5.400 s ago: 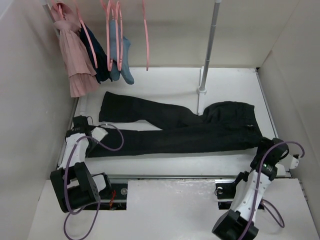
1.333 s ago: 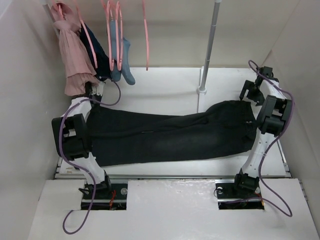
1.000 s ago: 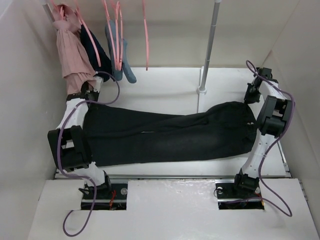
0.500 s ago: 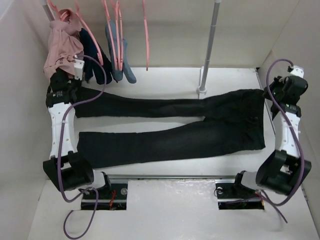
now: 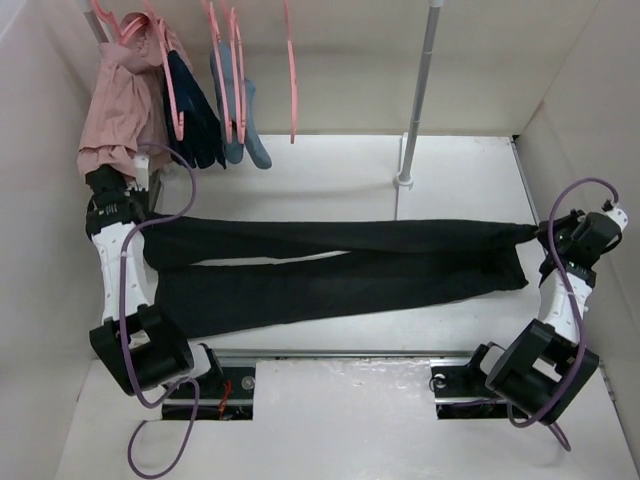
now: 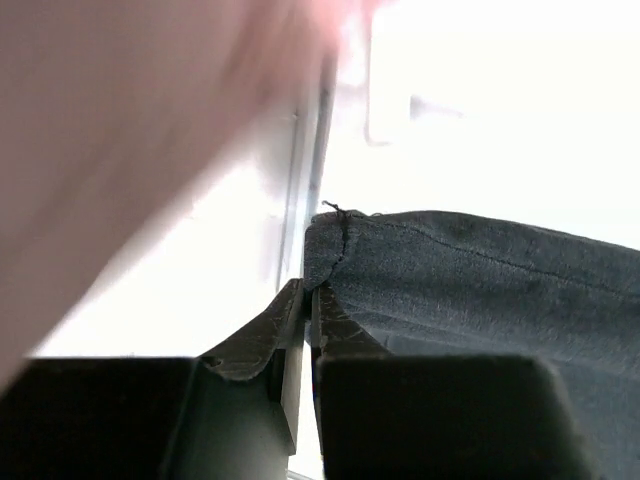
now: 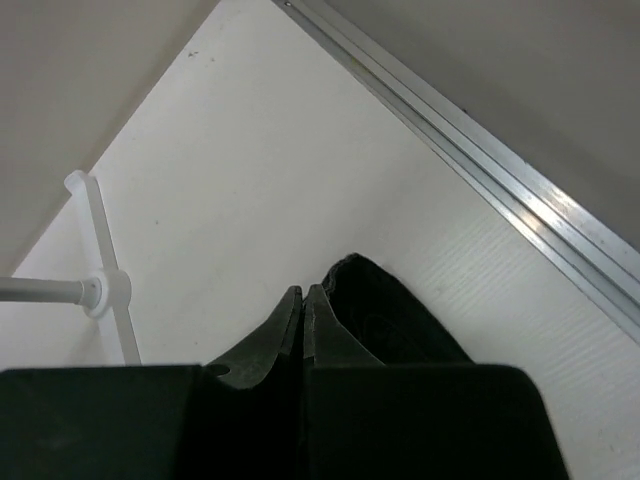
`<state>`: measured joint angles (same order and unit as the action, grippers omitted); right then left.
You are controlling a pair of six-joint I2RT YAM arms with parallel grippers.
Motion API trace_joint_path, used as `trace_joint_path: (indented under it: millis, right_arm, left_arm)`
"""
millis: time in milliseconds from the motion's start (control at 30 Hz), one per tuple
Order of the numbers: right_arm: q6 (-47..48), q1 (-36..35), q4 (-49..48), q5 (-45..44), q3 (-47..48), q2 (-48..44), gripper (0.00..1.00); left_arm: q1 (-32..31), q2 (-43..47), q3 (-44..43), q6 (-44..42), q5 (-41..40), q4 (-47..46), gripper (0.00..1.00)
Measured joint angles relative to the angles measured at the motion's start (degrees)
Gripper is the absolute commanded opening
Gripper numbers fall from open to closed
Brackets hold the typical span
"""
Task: Place the trousers on the hanger
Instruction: Fold the trousers at the center of the board.
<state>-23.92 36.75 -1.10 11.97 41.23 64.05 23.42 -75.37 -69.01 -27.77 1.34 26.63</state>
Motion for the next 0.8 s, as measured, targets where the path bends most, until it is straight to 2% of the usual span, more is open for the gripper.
trace_joint_path:
  millis: [200,500,800]
  right_arm:
    - [-6.25,3.8,-2.05,0.76,-6.38,-2.71,0.0]
    - [-17.75,4.09,-6.51,-2.56,-15.58,-6.25,0.0]
    - [-26.43,4.37,-7.06,-4.35,-21.7,-9.14,0.0]
  left_arm:
    - [1.49,1.31,3.65,-2.67,5.86,1.22,0.0]
    - [1.86,9.25,22.99,-9.73,5.99,1.11,0.0]
    - [1.84,9.77,24.48,-11.67,2.21,0.0,0.0]
